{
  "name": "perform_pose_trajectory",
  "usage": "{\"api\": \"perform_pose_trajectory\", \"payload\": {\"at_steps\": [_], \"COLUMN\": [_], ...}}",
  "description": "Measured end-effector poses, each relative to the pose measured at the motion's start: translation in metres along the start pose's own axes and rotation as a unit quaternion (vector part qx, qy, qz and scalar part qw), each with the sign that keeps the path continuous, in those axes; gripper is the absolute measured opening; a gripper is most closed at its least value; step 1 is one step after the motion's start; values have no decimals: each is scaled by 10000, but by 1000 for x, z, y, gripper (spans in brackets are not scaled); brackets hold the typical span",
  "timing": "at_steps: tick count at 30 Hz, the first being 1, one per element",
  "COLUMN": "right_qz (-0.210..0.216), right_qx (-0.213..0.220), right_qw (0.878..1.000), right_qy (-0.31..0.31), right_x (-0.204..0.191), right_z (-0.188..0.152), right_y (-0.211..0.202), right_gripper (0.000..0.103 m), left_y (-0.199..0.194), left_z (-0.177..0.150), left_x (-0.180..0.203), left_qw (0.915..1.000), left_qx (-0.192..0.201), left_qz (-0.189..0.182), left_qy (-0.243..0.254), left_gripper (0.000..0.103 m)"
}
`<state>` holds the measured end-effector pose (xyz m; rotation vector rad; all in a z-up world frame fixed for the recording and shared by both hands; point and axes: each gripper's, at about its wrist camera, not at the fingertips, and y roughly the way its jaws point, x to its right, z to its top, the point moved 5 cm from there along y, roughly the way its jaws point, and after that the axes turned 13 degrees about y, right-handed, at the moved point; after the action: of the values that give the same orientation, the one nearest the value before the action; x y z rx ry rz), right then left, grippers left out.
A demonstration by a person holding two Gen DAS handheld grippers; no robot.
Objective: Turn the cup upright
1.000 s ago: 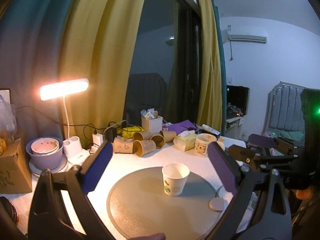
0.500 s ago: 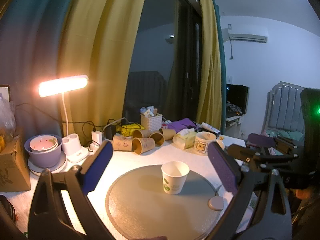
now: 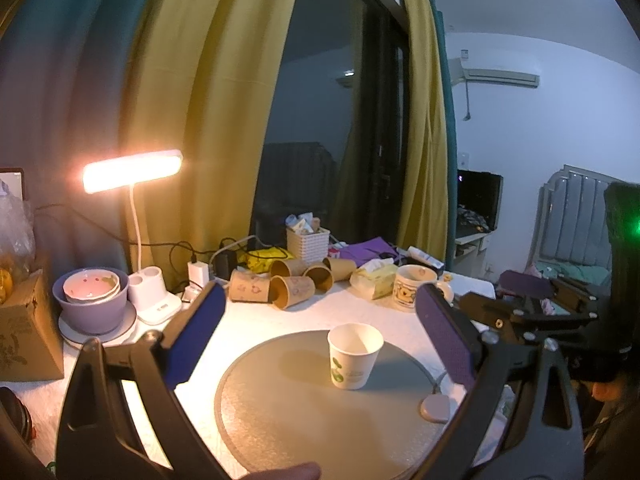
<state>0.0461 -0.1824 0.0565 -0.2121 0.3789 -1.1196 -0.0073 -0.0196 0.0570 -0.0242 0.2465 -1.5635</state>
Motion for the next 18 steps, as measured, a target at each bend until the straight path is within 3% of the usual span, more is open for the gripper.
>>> {"api": "perform_pose_trajectory", "payload": {"at_steps": [18], "right_qz": [6], "right_qx": [-26], "right_qw": [10000], "right_qy": [-2], "right_x": [-1], "right_z": [-4], "right_y": [1], "right_gripper": [80], "left_y": [-1], "left_z": [0], "left_x": [1], "left_qw": [10000], "left_qx": [-2], "left_qz": [14], "left_qy": [-6], "left_gripper": [97]}}
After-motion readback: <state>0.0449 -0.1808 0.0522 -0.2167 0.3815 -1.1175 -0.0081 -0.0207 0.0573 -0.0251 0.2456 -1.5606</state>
